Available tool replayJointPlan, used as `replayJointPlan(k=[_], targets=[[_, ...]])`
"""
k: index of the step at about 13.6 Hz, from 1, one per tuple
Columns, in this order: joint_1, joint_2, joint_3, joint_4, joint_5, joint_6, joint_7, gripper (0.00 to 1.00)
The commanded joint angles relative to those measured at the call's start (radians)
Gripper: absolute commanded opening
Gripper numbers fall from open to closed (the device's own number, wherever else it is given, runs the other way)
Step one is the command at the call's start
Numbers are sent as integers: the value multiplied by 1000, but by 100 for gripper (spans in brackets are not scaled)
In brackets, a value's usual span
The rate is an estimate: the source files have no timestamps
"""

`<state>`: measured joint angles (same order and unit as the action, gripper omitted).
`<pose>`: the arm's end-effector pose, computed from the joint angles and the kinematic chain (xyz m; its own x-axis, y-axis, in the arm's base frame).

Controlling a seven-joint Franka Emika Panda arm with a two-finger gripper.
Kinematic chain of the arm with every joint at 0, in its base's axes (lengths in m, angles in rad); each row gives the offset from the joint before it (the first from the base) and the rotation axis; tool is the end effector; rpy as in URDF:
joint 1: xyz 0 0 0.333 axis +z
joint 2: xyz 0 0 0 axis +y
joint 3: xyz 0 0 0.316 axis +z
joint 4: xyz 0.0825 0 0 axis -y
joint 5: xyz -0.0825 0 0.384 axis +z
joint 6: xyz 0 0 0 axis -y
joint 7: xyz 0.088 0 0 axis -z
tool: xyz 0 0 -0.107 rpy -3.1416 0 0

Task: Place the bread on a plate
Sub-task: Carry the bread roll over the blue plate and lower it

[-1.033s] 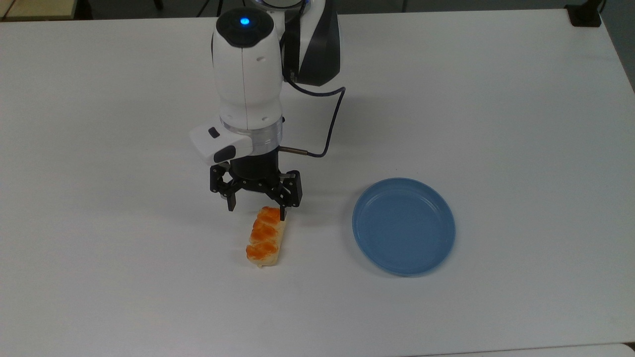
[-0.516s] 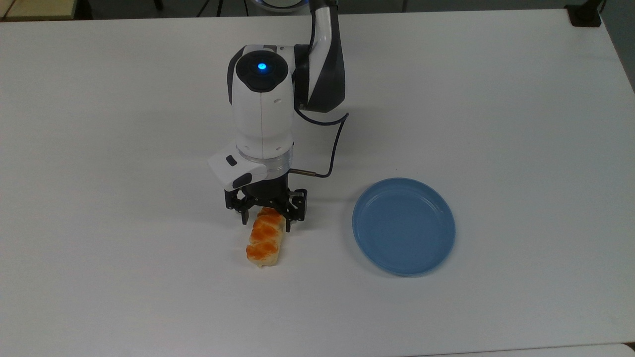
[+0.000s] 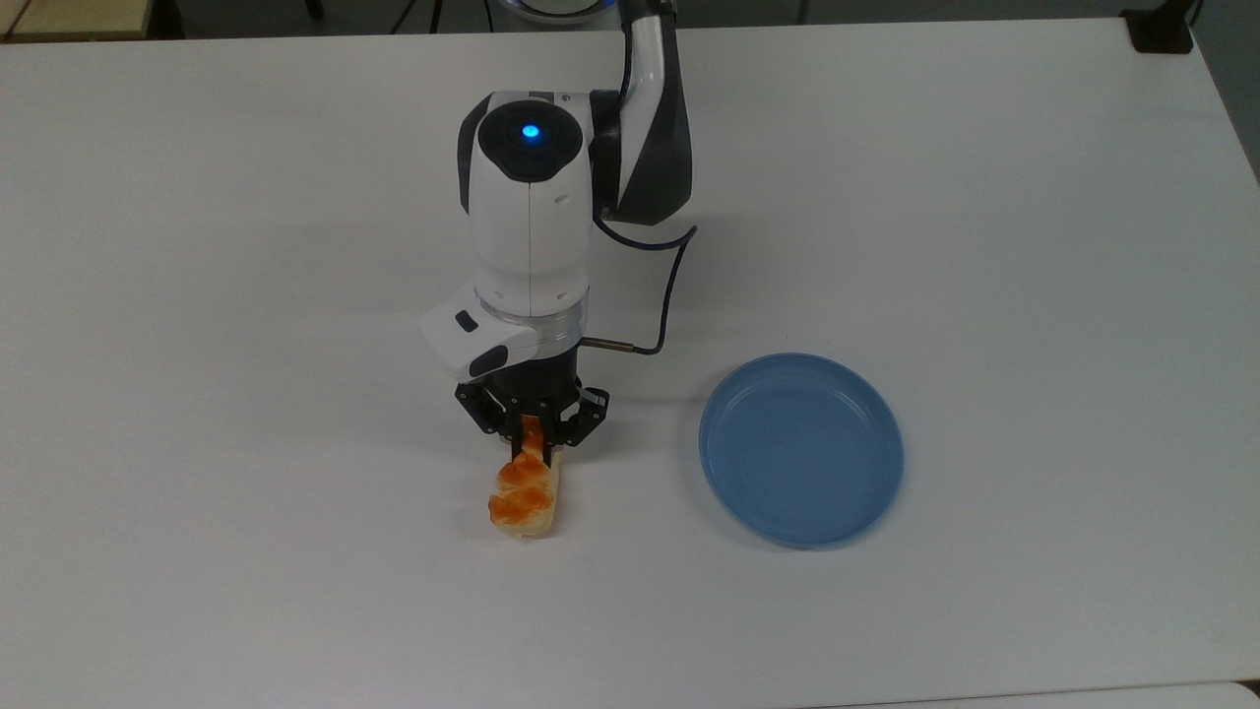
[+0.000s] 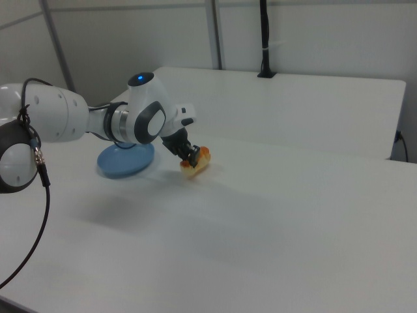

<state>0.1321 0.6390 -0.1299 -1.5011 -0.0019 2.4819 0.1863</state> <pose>0.7411 0.0204 0.3316 0.9287 -0.1318 0.3466 -0.1460 -0.9892 0.0149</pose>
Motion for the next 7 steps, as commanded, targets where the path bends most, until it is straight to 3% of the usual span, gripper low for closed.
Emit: replayJointPlan(k=[1, 3, 7], targets=[[20, -91, 15, -21, 0, 9, -1, 21], [41, -102, 85, -16, -3, 8, 7, 24], [191, -78, 96, -14, -13, 12, 105, 28]])
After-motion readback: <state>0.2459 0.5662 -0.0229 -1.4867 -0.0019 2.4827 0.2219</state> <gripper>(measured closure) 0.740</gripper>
